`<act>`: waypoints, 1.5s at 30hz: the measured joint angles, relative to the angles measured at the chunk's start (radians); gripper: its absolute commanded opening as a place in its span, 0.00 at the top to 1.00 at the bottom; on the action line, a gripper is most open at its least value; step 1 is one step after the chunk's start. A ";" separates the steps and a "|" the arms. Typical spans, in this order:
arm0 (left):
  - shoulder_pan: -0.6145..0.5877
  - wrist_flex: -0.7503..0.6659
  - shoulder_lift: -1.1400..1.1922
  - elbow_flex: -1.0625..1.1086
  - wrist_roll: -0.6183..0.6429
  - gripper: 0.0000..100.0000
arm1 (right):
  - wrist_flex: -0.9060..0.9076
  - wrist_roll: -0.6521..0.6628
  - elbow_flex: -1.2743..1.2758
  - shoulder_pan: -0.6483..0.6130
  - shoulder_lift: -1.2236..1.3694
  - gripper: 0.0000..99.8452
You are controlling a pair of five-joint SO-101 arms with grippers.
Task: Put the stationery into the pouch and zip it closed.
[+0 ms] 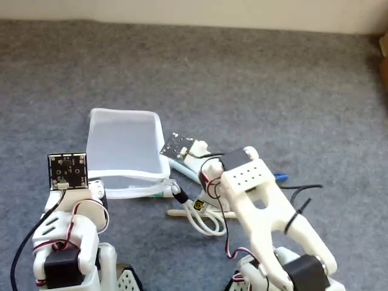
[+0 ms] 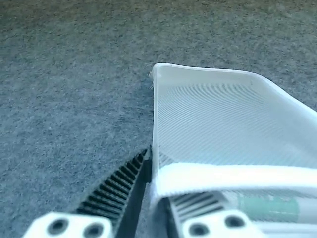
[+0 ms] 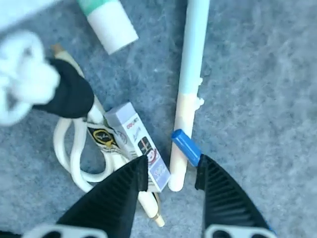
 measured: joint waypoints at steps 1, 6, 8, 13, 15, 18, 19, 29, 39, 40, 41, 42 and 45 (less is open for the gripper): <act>0.000 0.000 0.000 0.000 0.000 0.99 | -0.006 0.015 0.000 0.000 0.017 0.84; 0.000 0.000 0.000 0.000 0.000 0.99 | -0.034 0.040 -0.002 0.000 0.089 0.84; 0.000 0.000 0.000 0.000 0.000 0.99 | -0.063 0.041 -0.002 0.000 0.106 0.84; 0.000 0.000 0.000 0.000 0.000 0.99 | -0.100 0.044 -0.002 0.000 0.166 0.88; 0.000 0.000 0.000 0.000 0.000 0.99 | -0.109 0.044 -0.003 0.002 0.190 0.94; 0.000 0.000 0.000 0.012 0.000 0.99 | -0.109 0.044 -0.003 0.003 0.195 0.99; 0.000 0.000 0.000 0.014 0.000 0.99 | -0.109 0.044 -0.005 0.003 0.195 1.00; 0.000 0.000 0.000 0.014 0.000 0.99 | -0.103 0.044 -0.041 0.089 0.198 1.00; 0.000 0.000 0.000 0.014 0.000 0.99 | -0.109 -0.028 -0.060 0.193 0.198 1.00; 0.000 0.000 0.000 0.014 0.000 0.99 | -0.117 -0.038 -0.060 0.198 0.198 1.00; 0.000 0.000 0.000 0.014 0.000 0.99 | -0.121 -0.054 -0.066 0.201 0.198 1.00; 0.000 0.000 0.000 0.014 0.000 0.99 | -0.124 -0.069 -0.078 0.209 0.198 1.00; 0.000 0.000 0.000 0.014 0.000 0.99 | -0.117 -0.114 -0.144 0.222 0.198 1.00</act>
